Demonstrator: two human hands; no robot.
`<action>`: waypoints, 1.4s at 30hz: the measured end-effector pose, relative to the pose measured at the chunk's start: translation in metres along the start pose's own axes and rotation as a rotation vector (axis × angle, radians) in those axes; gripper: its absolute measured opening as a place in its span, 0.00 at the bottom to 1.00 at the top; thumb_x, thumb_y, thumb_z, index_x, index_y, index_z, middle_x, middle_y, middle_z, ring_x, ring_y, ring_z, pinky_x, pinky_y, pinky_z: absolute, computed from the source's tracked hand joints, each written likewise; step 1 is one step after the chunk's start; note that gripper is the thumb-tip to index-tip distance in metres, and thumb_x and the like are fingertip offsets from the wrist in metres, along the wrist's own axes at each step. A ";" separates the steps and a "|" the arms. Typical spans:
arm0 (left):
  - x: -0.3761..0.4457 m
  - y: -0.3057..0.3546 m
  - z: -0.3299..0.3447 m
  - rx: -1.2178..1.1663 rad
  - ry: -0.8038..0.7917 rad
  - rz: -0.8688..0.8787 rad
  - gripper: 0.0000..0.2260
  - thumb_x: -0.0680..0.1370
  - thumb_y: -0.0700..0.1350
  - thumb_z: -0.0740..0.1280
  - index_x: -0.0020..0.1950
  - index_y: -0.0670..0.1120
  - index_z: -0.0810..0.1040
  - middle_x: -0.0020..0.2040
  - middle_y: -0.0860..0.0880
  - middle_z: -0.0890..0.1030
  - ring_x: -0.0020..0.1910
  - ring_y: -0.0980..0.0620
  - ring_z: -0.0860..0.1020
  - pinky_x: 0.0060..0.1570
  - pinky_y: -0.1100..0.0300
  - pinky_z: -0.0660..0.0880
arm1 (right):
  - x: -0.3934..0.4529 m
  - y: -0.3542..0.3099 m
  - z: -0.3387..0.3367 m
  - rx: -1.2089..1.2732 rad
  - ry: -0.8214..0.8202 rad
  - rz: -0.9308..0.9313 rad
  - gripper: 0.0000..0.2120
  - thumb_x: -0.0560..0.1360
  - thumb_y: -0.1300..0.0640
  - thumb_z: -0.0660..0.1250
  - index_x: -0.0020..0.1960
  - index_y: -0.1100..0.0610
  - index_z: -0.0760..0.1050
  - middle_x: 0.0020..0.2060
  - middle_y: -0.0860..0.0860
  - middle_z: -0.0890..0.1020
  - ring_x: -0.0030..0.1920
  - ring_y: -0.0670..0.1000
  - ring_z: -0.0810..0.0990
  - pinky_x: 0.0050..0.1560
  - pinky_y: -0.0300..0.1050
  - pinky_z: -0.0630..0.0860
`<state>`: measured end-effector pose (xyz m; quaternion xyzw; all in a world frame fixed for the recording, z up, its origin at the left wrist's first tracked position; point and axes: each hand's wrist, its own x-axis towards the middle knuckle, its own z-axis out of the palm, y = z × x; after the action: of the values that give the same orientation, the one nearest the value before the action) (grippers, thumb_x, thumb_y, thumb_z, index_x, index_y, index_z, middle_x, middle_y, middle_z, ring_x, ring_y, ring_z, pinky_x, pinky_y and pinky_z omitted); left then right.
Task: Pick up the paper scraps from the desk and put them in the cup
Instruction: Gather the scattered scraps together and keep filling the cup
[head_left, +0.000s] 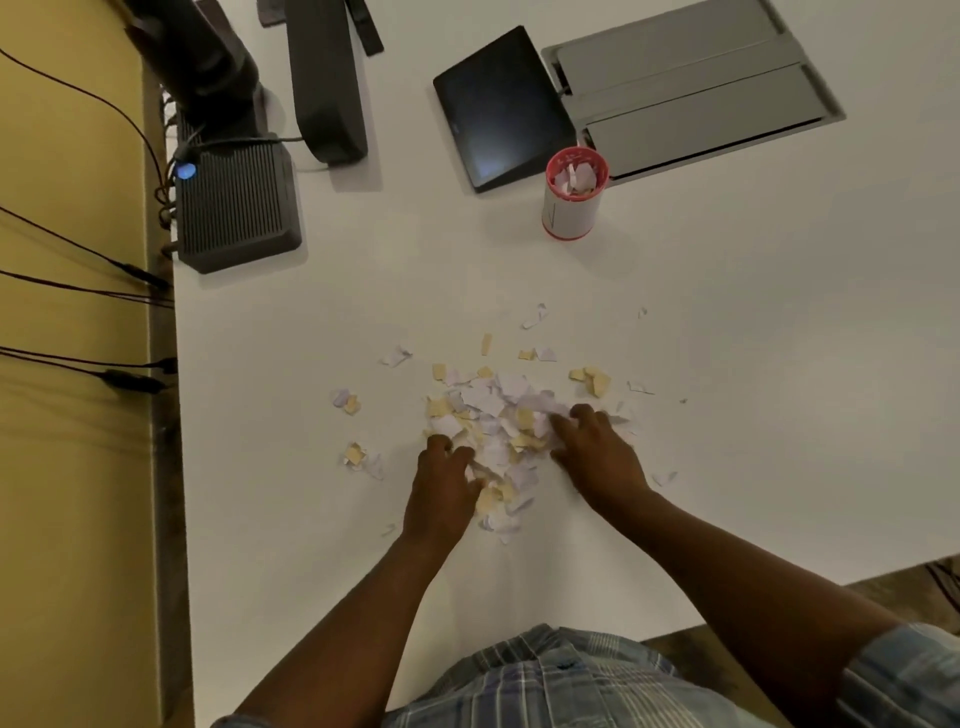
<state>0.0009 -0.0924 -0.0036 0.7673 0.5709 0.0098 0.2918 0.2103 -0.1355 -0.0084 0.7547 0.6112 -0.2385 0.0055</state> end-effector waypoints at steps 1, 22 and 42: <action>0.004 0.001 0.001 0.022 -0.008 0.019 0.13 0.75 0.43 0.69 0.59 0.44 0.76 0.59 0.45 0.71 0.57 0.46 0.72 0.51 0.63 0.69 | 0.001 -0.001 -0.002 -0.051 -0.018 -0.046 0.19 0.78 0.54 0.62 0.68 0.55 0.65 0.62 0.56 0.69 0.58 0.56 0.71 0.40 0.47 0.75; 0.129 0.041 -0.077 -0.407 0.173 0.018 0.04 0.69 0.37 0.74 0.43 0.41 0.84 0.39 0.50 0.82 0.35 0.64 0.76 0.38 0.81 0.69 | 0.073 0.034 -0.101 0.574 0.246 0.115 0.05 0.71 0.61 0.70 0.41 0.54 0.84 0.31 0.44 0.81 0.30 0.41 0.78 0.33 0.25 0.71; 0.195 0.068 -0.104 -0.410 0.211 0.031 0.04 0.70 0.40 0.74 0.43 0.44 0.84 0.38 0.52 0.81 0.35 0.63 0.77 0.39 0.81 0.70 | 0.298 0.023 -0.204 -0.170 0.173 0.145 0.22 0.70 0.56 0.74 0.60 0.64 0.75 0.52 0.61 0.79 0.51 0.62 0.80 0.50 0.53 0.77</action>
<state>0.0921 0.1133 0.0521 0.6952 0.5726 0.2103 0.3803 0.3447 0.1936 0.0563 0.8113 0.5713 -0.1189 0.0342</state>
